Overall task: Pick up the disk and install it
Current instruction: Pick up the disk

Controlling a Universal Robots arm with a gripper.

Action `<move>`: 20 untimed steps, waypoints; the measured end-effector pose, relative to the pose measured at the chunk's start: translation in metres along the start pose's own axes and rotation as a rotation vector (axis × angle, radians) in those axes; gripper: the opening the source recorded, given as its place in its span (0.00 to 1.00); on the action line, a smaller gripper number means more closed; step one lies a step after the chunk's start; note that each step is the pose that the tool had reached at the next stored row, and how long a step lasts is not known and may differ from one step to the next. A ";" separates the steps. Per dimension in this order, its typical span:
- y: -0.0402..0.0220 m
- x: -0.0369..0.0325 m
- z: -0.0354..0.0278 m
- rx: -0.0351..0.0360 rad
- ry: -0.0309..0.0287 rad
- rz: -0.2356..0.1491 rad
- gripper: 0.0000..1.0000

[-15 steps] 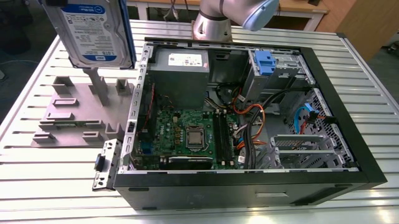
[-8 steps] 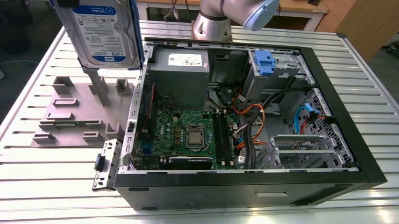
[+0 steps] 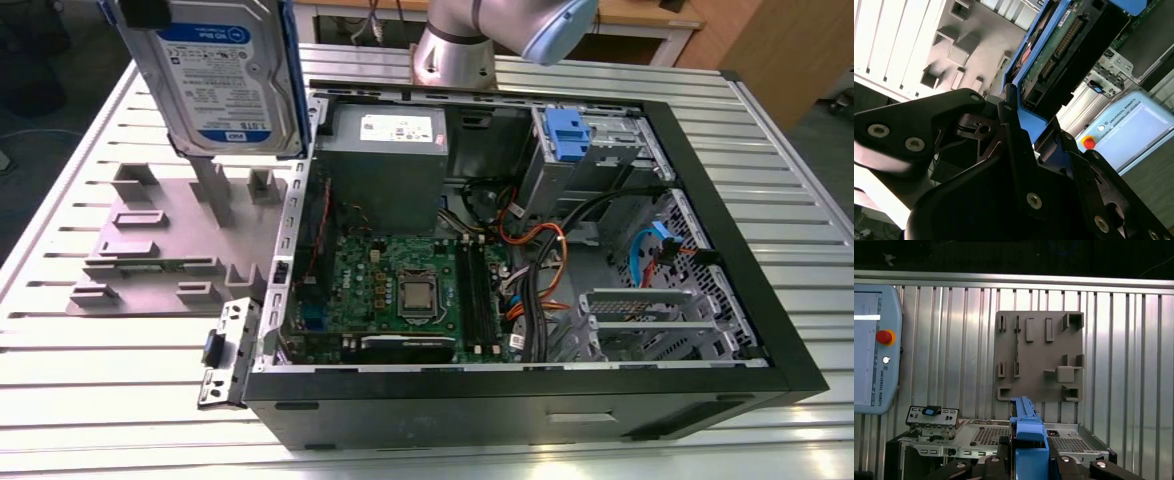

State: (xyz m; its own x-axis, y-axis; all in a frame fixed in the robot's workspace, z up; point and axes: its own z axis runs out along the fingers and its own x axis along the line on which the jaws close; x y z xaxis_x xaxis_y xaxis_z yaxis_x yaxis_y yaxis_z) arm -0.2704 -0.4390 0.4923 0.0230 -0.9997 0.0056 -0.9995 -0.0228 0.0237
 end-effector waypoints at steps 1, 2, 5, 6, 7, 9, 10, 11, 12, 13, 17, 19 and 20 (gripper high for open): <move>-0.0006 0.0016 0.0002 0.0000 0.0001 0.000 0.36; -0.0014 0.0031 0.0005 0.0000 0.0000 0.000 0.36; -0.0053 0.0053 0.0010 -0.0001 0.0000 0.000 0.36; -0.0078 0.0056 0.0012 0.0000 -0.0001 0.000 0.36; -0.0110 0.0058 0.0012 0.0001 0.0000 0.000 0.36; -0.0183 0.0062 0.0013 0.0001 0.0000 0.000 0.36; -0.0218 0.0063 0.0013 0.0001 -0.0001 0.000 0.36; -0.0249 0.0064 0.0013 0.0000 0.0000 0.000 0.36; -0.0280 0.0066 0.0013 0.0000 0.0000 0.000 0.36; -0.0308 0.0066 0.0014 0.0001 -0.0001 0.000 0.36; -0.0401 0.0069 0.0014 0.0000 0.0000 0.000 0.36; -0.0435 0.0070 0.0015 0.0001 0.0000 0.000 0.36; -0.0446 0.0071 0.0015 0.0001 0.0000 0.000 0.36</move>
State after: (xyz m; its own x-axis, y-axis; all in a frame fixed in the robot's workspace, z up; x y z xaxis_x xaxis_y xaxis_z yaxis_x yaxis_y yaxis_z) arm -0.2257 -0.4451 0.4897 0.0230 -0.9997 0.0055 -0.9995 -0.0228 0.0236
